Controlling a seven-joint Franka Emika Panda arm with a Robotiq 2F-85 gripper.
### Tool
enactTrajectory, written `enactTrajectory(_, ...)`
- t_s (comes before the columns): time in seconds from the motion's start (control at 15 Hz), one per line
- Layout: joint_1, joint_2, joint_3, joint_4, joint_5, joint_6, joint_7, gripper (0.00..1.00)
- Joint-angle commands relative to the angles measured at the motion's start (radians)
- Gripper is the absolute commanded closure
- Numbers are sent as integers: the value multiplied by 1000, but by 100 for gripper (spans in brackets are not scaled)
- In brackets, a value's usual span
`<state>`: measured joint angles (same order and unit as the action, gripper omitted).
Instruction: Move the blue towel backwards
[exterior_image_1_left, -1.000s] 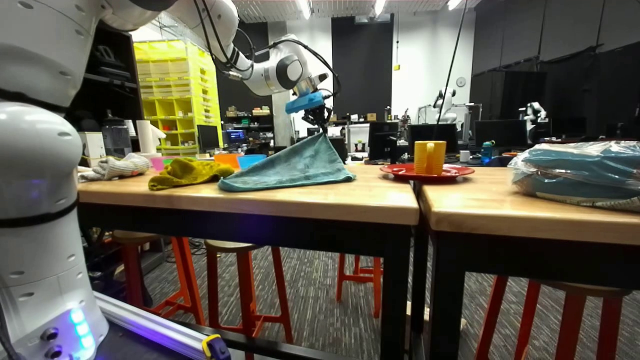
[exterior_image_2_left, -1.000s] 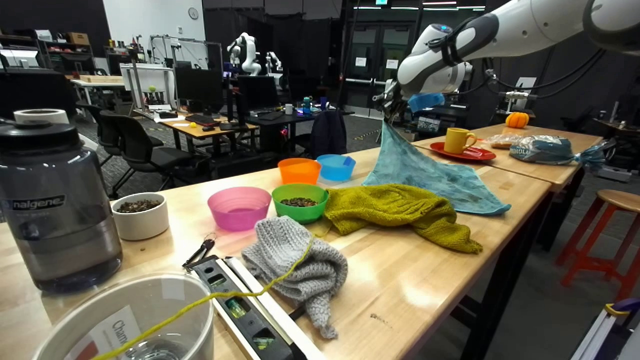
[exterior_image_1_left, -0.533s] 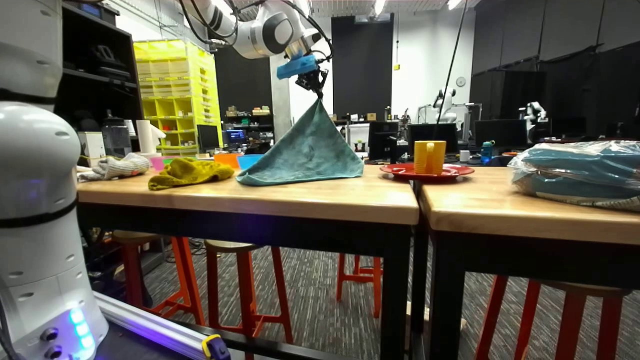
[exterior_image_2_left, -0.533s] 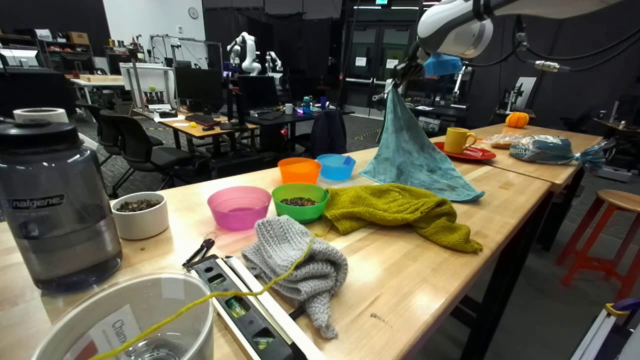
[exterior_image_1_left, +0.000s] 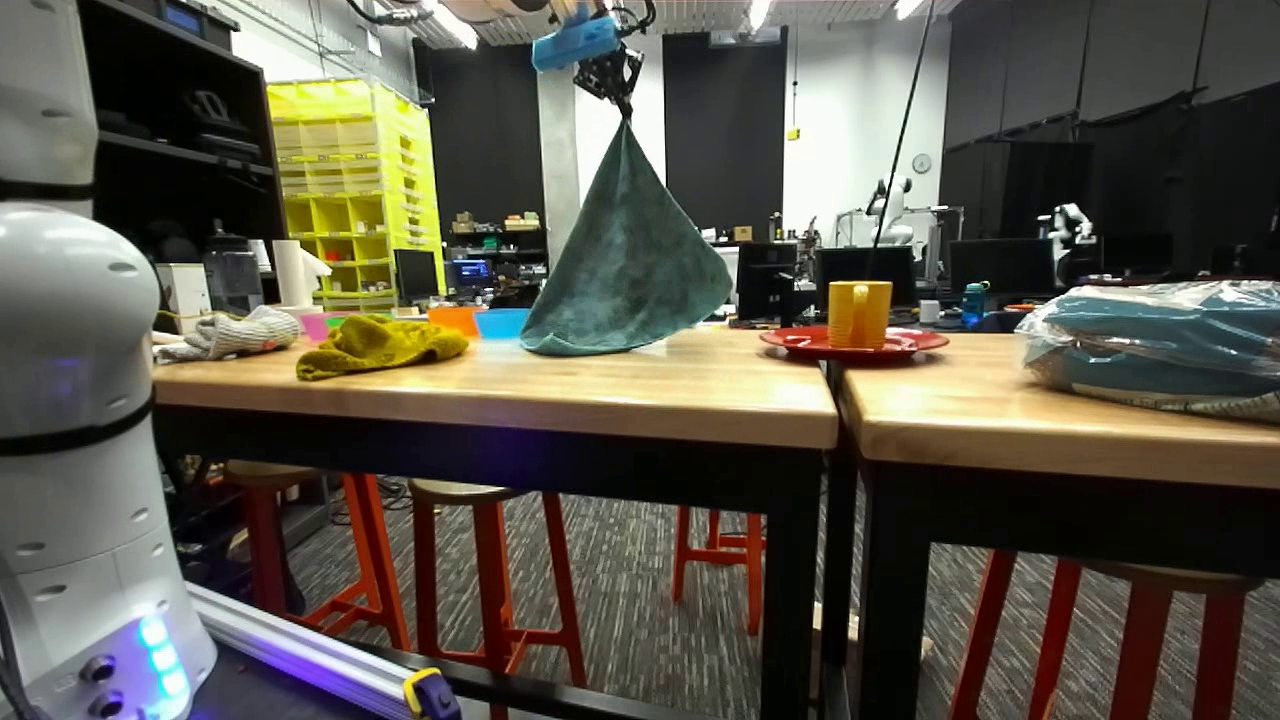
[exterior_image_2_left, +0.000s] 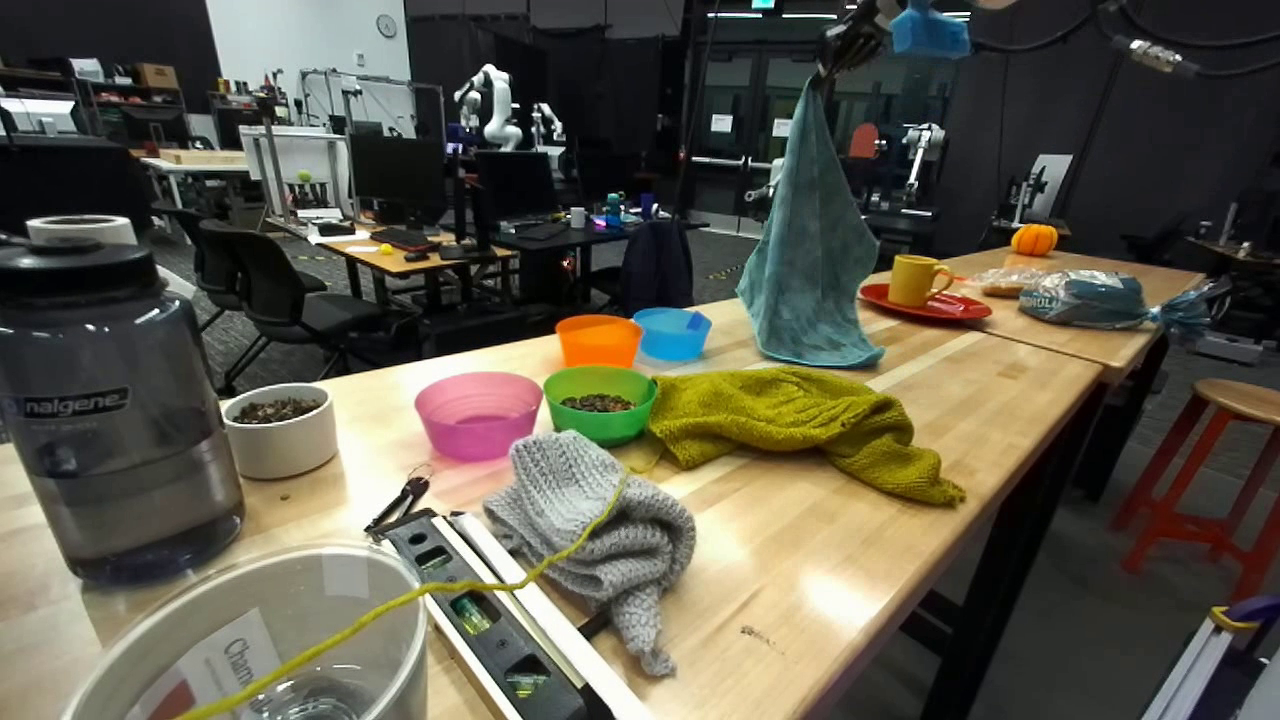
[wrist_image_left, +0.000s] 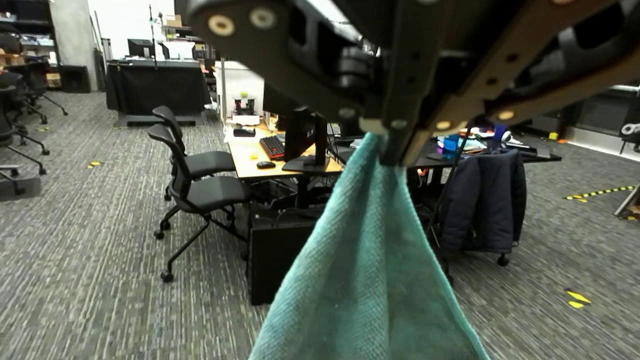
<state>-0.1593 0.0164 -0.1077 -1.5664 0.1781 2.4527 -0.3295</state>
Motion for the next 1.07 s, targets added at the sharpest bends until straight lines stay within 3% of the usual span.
enactTrajectory(0.0, 7, 36, -9, 129, 6, -71, 19, 100)
enactTrajectory(0.33, 3, 113, -7, 272, -21, -160, 64, 100)
enactTrajectory(0.8, -6, 160, -12, 431, -55, -532, 53, 100)
enactTrajectory(1.0, -18, 184, -11, 473, -20, -661, 24, 100)
